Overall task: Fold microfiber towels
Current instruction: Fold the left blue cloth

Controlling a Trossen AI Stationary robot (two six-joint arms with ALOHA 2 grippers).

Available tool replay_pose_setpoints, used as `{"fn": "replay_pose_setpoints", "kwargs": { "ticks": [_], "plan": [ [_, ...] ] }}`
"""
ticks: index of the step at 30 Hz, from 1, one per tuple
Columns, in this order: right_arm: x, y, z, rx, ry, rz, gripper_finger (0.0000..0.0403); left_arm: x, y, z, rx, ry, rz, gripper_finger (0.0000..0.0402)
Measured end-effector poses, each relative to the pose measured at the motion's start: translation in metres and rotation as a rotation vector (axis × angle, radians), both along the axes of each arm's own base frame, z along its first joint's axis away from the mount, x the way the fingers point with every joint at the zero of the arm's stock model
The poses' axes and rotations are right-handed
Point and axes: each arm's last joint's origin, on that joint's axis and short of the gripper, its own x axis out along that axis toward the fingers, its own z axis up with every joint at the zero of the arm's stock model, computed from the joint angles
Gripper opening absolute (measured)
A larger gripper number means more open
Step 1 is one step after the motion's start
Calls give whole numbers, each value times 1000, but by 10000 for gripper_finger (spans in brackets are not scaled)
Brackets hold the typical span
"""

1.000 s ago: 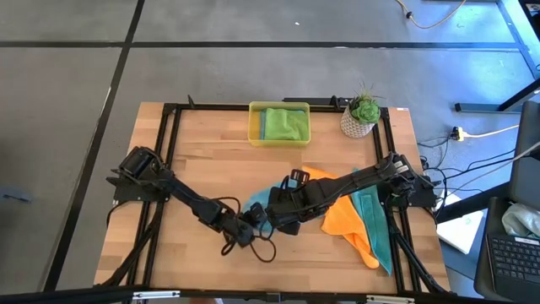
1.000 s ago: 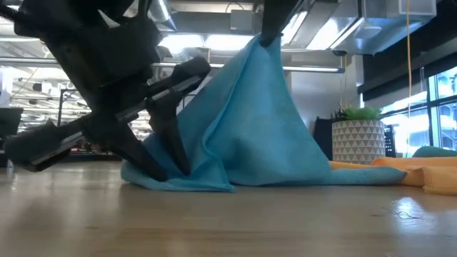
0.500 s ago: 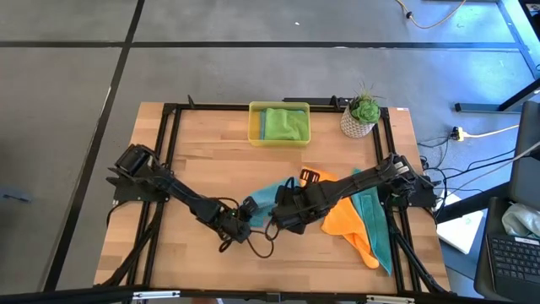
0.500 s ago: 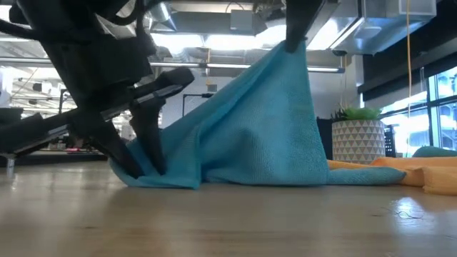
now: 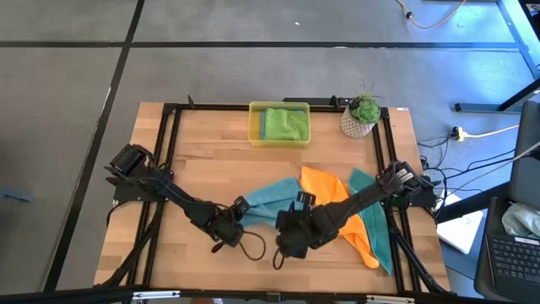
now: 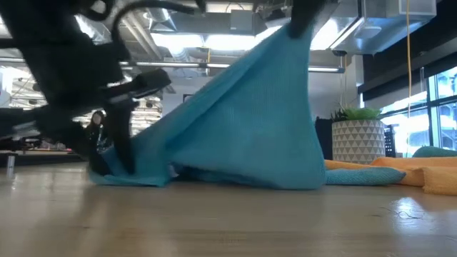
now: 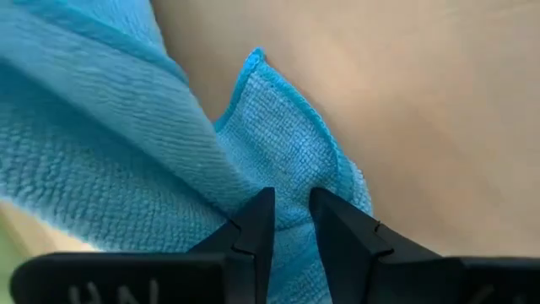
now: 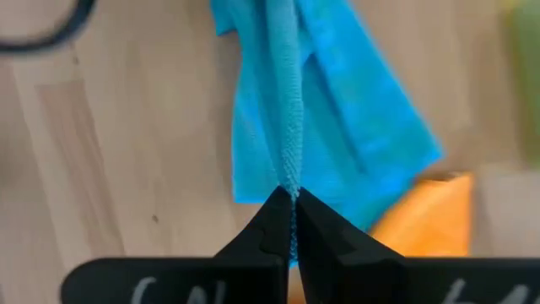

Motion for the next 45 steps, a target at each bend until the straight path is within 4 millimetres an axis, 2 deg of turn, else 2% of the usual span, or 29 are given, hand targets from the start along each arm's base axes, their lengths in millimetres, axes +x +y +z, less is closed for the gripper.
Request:
{"fn": "replay_pose_setpoints", "kwargs": {
  "ticks": [7, 11, 14, 19, 24, 30, 35, 40, 45],
  "plan": [
    [-11, 3, -62, -23, 69, -13, 14, -20, -25, 16, -103, -15, -73, 66],
    [-17, 10, -90, 82, 93, 18, 14, -31, -41, 25, -227, -9, -81, 53],
    [-20, 21, -102, 184, 74, 53, 14, -40, -52, 25, -262, 3, -88, 45],
    [-22, 45, -101, 288, -10, 111, 14, -49, -63, 26, -277, -20, -108, 36],
    [-27, 61, -99, 320, -51, 156, 14, -47, -72, 31, -253, -136, -155, 38],
    [-28, 62, -99, 322, -51, 152, 14, -58, -77, 30, -152, -92, -294, 67],
    [-28, 62, -100, 316, -47, 158, 14, -66, -82, 29, -198, -45, -305, 107],
    [-28, 61, -100, 314, -48, 157, 14, -62, -87, 32, -223, -136, -269, 135],
    [-27, 61, -100, 314, -47, 155, 14, -54, -84, 33, -300, -144, -195, 141]
  ]
}}
